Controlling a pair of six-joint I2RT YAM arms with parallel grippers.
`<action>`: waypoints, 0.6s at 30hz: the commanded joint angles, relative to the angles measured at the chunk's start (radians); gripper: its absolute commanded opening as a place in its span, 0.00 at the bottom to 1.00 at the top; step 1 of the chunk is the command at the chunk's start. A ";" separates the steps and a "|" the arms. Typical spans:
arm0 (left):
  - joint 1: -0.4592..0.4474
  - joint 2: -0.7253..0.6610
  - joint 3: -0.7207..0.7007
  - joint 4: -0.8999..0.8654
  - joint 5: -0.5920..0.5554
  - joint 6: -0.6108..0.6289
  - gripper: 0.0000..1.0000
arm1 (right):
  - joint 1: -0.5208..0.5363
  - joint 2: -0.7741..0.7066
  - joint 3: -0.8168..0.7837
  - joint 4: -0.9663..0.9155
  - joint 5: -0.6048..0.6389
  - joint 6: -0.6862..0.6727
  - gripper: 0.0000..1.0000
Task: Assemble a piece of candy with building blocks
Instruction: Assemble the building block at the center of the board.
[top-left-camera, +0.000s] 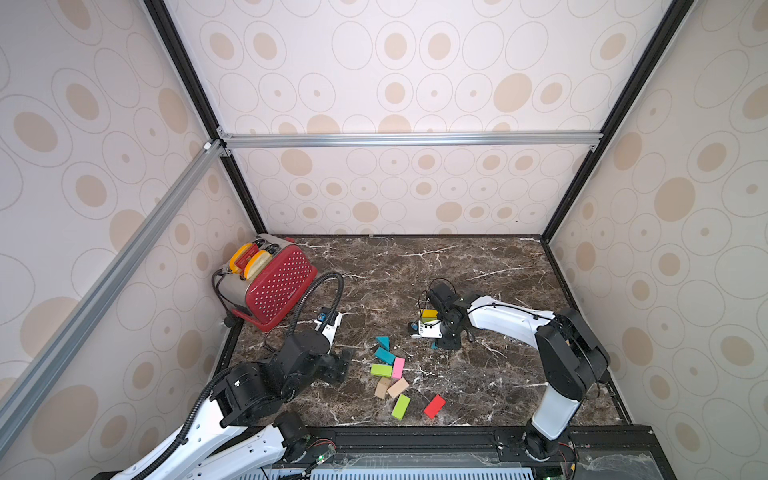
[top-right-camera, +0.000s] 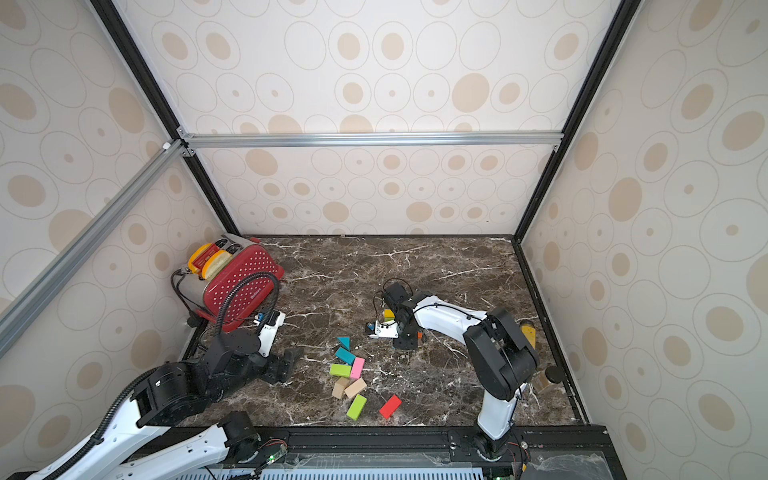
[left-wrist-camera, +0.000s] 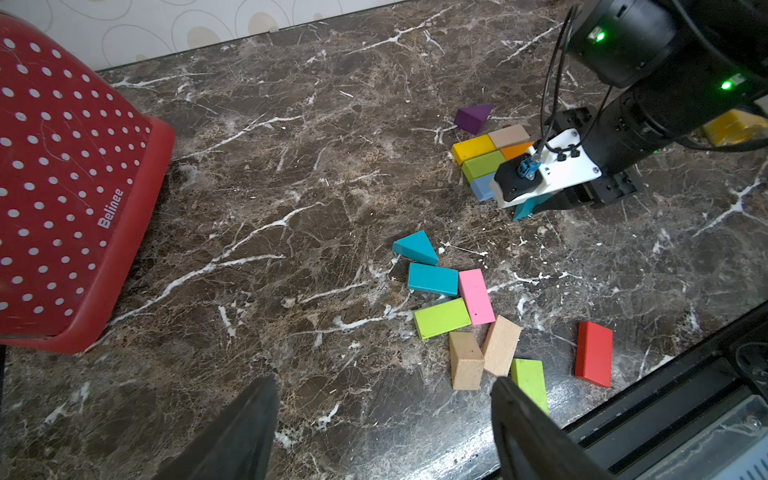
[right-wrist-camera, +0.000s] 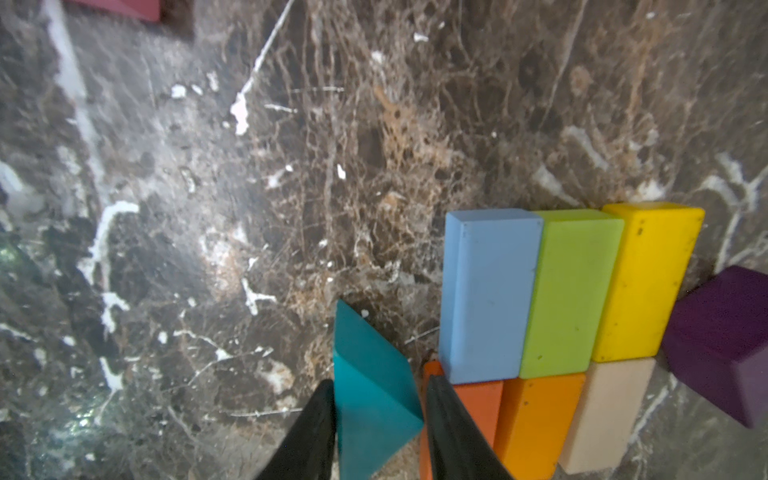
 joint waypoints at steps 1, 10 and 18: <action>0.004 -0.003 0.003 0.004 -0.009 0.014 0.81 | -0.004 0.013 0.017 -0.014 0.006 0.004 0.41; 0.004 -0.003 0.003 0.003 -0.015 0.013 0.81 | -0.004 -0.075 0.023 -0.034 -0.032 0.044 0.50; 0.005 0.033 0.012 -0.014 -0.056 -0.004 0.81 | -0.005 -0.319 -0.039 0.070 -0.230 0.310 0.56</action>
